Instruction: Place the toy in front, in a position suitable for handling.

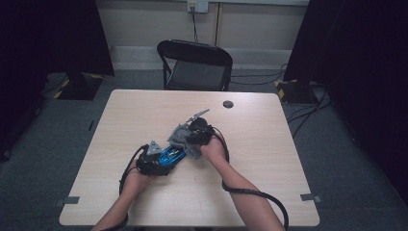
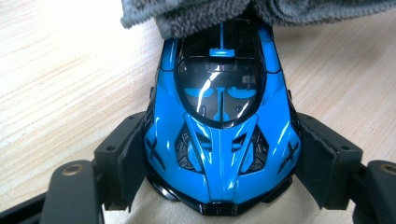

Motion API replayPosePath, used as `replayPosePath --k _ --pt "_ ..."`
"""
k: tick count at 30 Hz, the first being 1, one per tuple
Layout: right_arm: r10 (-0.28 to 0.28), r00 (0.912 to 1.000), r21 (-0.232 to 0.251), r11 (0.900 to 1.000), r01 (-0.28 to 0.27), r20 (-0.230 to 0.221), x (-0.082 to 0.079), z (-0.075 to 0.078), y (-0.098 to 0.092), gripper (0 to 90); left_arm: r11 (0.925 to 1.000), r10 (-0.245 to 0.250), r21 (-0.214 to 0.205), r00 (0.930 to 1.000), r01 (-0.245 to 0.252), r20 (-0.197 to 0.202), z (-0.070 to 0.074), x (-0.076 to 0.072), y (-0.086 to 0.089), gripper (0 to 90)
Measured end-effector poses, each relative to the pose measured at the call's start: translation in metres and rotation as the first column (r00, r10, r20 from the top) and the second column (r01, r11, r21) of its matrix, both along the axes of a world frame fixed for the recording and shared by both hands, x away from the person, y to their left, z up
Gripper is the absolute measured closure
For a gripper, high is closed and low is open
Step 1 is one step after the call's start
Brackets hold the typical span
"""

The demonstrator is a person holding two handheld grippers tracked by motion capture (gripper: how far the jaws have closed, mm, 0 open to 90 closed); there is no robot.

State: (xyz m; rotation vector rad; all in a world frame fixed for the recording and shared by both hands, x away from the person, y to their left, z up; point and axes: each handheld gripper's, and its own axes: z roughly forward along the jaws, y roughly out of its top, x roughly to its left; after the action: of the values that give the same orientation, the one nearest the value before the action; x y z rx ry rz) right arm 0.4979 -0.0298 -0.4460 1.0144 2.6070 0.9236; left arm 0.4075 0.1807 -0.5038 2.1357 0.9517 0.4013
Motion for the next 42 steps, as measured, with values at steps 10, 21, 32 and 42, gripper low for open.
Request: replayPosePath --k 10,21,32,42 --pt "-0.036 0.9993 -0.006 0.9993 0.036 0.011 0.009 -0.003 -0.011 80.0 1.0000 0.001 -0.001 1.0000 -0.001 -0.001 0.000 0.000 0.000 25.0" --pt "-0.087 0.9961 -0.022 0.9959 0.087 0.013 0.022 -0.008 -0.020 80.1 1.0000 0.000 0.000 1.0000 0.000 -0.001 0.000 0.000 0.000 25.0" --pt "-0.149 0.9888 -0.031 0.9884 0.149 0.010 0.031 -0.013 -0.044 80.1 1.0000 0.003 -0.004 1.0000 -0.003 -0.003 0.000 0.000 0.000 25.0" --pt "-0.173 0.9843 0.024 0.9849 0.172 0.037 0.029 0.010 -0.065 80.1 1.0000 0.003 -0.004 1.0000 -0.003 -0.003 0.000 0.000 0.000 25.0"
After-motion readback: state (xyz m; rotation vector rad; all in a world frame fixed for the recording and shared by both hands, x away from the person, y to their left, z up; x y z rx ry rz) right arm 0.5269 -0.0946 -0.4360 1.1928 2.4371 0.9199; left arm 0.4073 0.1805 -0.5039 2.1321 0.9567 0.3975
